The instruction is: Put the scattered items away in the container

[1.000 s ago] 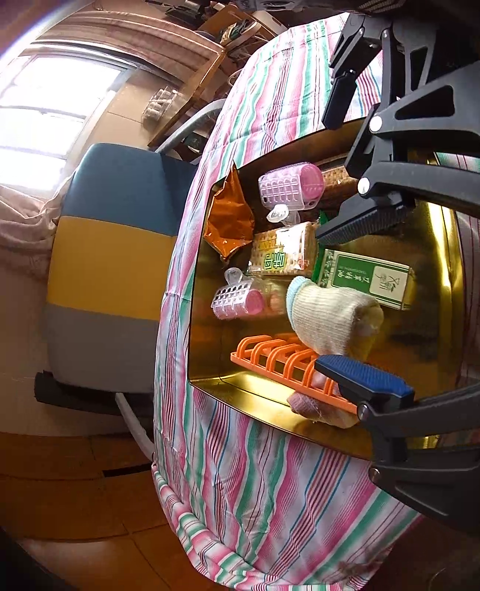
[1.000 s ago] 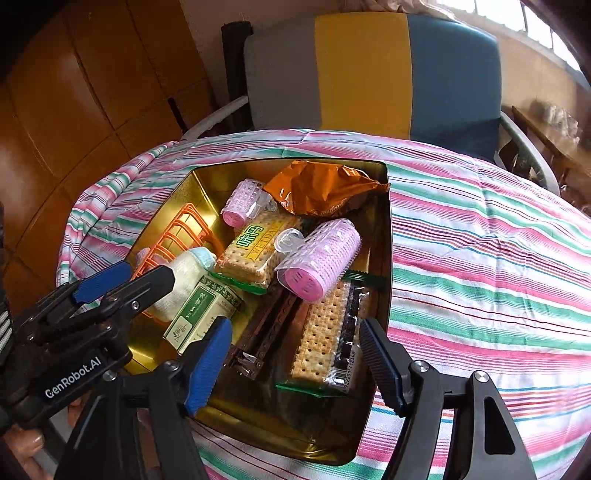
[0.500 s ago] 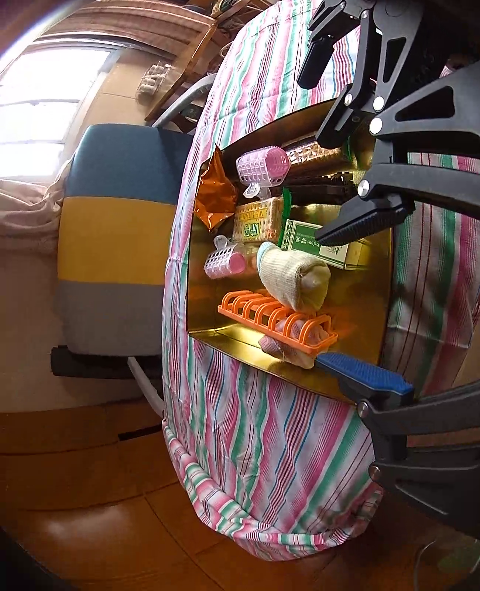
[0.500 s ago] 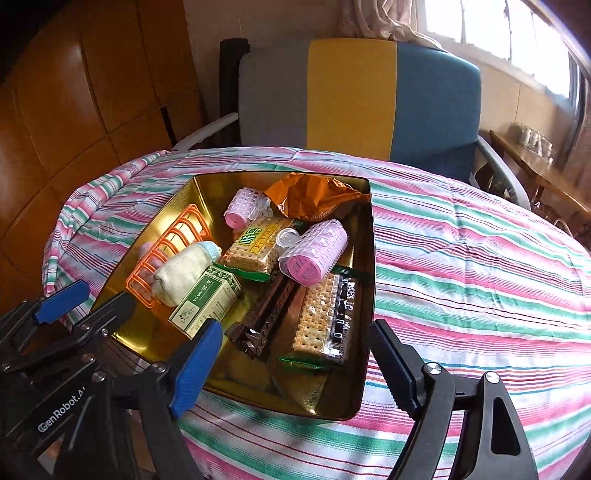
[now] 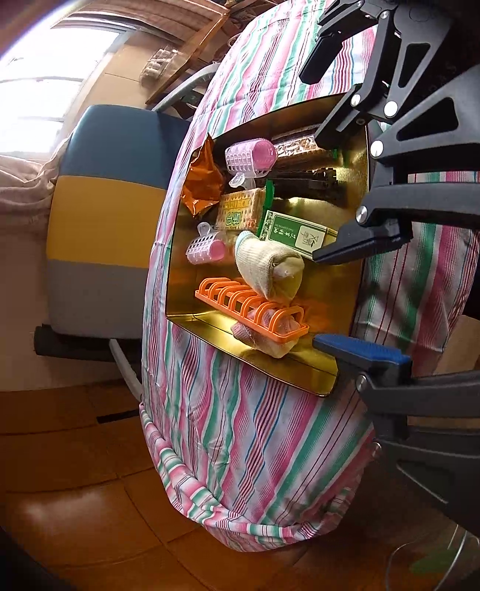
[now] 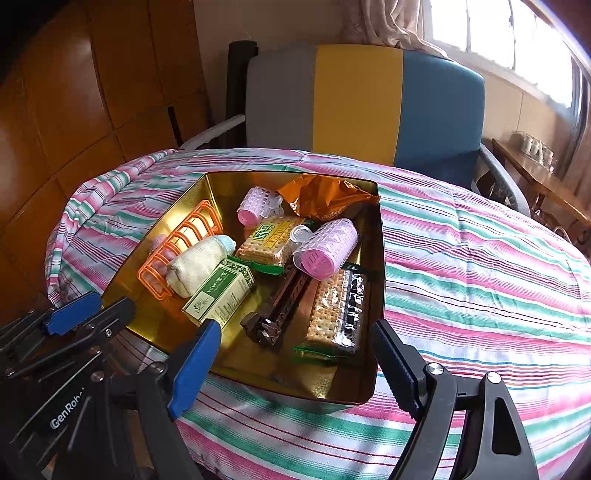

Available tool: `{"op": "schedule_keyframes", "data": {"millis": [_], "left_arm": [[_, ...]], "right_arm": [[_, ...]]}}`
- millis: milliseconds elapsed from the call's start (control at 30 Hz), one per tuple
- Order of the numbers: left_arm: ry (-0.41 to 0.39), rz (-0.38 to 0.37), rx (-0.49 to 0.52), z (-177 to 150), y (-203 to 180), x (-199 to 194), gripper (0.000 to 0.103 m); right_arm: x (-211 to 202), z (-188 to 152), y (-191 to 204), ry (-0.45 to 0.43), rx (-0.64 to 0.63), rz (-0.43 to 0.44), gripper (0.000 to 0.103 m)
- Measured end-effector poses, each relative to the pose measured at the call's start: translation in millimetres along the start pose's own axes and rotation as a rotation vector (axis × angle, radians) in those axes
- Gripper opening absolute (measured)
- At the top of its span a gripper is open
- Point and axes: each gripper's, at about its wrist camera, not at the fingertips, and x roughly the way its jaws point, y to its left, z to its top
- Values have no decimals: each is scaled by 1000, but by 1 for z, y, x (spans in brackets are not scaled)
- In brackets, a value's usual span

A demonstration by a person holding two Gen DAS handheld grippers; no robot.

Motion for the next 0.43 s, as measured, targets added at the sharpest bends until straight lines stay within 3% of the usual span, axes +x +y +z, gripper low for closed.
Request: {"op": "schedule_keyframes", "data": {"millis": [267, 433], "left_arm": [[13, 39, 60, -5, -5, 9, 39], [4, 41, 41, -2, -2, 6, 39]], "right_arm": [[-2, 1, 2, -10, -11, -6, 85], [-2, 1, 1, -9, -10, -15, 85]]}}
